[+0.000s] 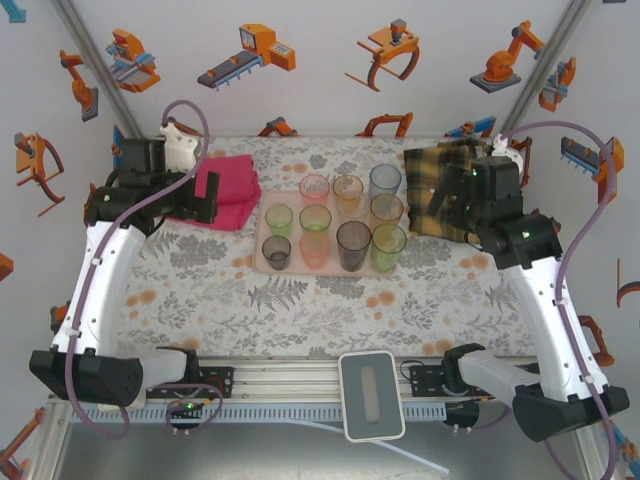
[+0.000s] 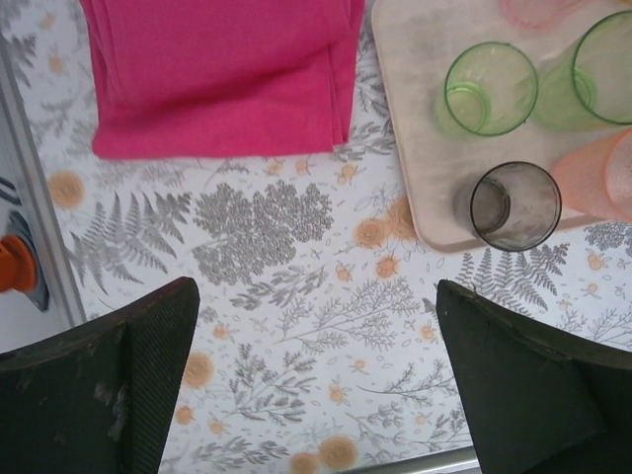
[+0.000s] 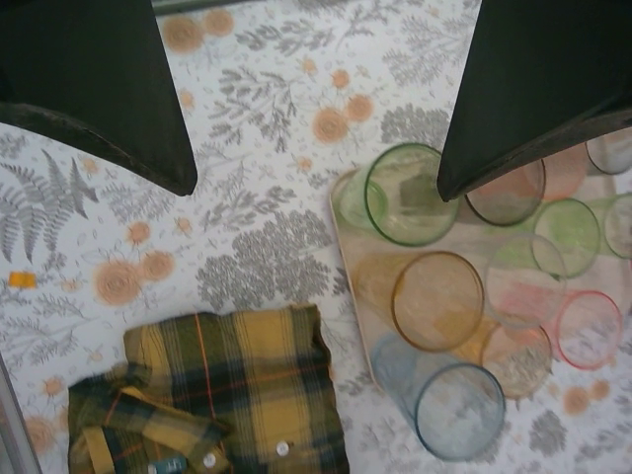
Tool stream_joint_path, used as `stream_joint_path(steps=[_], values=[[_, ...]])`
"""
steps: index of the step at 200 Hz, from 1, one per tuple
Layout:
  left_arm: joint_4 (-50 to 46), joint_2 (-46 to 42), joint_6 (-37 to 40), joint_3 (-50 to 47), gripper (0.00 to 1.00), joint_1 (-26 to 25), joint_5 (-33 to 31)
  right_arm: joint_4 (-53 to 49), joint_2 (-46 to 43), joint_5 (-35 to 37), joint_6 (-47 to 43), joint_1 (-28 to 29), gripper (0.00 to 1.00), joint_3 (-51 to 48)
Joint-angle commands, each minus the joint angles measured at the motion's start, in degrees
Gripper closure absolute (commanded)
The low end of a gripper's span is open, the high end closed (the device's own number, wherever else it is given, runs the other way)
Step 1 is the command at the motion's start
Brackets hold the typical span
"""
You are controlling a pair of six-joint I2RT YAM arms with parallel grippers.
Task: Place the glasses into the tray
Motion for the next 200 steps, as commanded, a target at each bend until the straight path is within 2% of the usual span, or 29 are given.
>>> stream_joint_path(steps=[1,31,58,90,122,149,167,200], values=[[4.31,-3.31,-4.81,-4.48,0.03,1.76,2.23,7.22,-0.19,-1.37,-2.31,-1.48,0.01,-1.57],[14.63,-7.54,-9.2,-14.08,0.03,5.17,2.73,12.66,-0.83,0.39,-7.15,-1.69,0.01,-5.51],[28.17,-10.2,-11.89,-24.73,0.03,8.82,2.04,23.51,-5.37,3.79,-12.44,-1.8,0.01,-15.09],[39.34,-9.38,-13.8,-33.7,0.03,12.15,1.04,28.41,-8.39,7.35,-17.94,-2.37,0.01,-22.17],[53.14,-6.14,-11.78,-42.41,0.03,12.51,0.18,33.7,-8.98,8.48,-19.22,-3.37,0.01,-28.85],[60.74,-4.27,-11.79,-49.14,0.03,12.83,-0.14,38.82,-9.91,9.14,-20.77,-4.5,0.01,-35.12],[71.56,-4.28,-12.5,-55.26,0.03,12.98,0.58,42.84,-10.81,9.42,-22.45,-5.59,0.01,-40.08],[83.87,2.56,-10.8,-59.54,0.03,12.96,2.63,50.46,-11.64,8.3,-22.39,-8.06,0.01,-48.49]])
